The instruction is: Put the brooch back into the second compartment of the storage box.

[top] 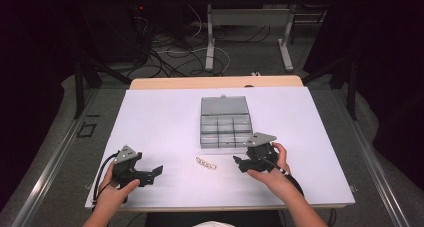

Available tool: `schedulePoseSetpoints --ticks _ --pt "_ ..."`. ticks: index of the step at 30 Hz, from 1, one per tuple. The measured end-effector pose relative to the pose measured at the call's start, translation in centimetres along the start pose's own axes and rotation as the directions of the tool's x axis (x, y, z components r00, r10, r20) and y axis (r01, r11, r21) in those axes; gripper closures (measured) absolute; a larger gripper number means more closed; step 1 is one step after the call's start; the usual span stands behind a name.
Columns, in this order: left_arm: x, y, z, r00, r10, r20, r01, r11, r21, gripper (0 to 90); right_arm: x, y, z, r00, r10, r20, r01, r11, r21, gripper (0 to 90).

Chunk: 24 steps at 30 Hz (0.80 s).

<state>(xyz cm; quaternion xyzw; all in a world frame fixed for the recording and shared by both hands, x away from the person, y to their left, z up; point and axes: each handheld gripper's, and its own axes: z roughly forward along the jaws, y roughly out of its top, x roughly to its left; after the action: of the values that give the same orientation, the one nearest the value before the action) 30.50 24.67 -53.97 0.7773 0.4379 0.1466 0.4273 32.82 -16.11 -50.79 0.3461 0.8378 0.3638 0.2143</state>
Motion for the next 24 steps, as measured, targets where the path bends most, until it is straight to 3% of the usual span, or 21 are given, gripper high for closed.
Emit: schedulePoseSetpoints --ticks 4,5,9,11,22,24 --pt "0.0 0.0 0.0 1.0000 0.001 0.002 -0.001 1.0000 0.000 0.2 0.5 0.3 0.4 0.9997 -0.021 -0.014 0.021 0.9995 0.022 28.8" --pt "0.1 0.1 -0.2 0.9999 0.005 0.013 -0.005 0.9998 0.019 0.2 0.6 0.3 0.6 0.9994 -0.029 -0.019 0.029 0.9996 0.007 29.8" --pt "0.0 0.0 0.0 1.0000 0.001 0.001 -0.001 1.0000 0.001 0.2 1.1 0.6 0.9 0.9986 -0.049 -0.018 0.049 0.9987 -0.012 33.7" --pt "0.1 0.0 -0.1 0.9999 0.005 0.010 -0.005 0.9999 0.015 0.2 1.2 0.8 1.0 0.9982 -0.056 -0.022 0.056 0.9981 -0.028 36.4" --pt "0.1 0.0 -0.1 1.0000 0.006 0.004 -0.006 1.0000 0.002 0.2 1.9 1.8 1.8 0.9976 -0.019 -0.066 0.016 0.9994 -0.032 43.1" --pt "0.1 0.0 -0.1 1.0000 0.003 0.007 -0.003 1.0000 0.005 0.2 2.0 2.0 2.0 0.9954 -0.016 -0.094 0.012 0.9992 -0.037 44.2"
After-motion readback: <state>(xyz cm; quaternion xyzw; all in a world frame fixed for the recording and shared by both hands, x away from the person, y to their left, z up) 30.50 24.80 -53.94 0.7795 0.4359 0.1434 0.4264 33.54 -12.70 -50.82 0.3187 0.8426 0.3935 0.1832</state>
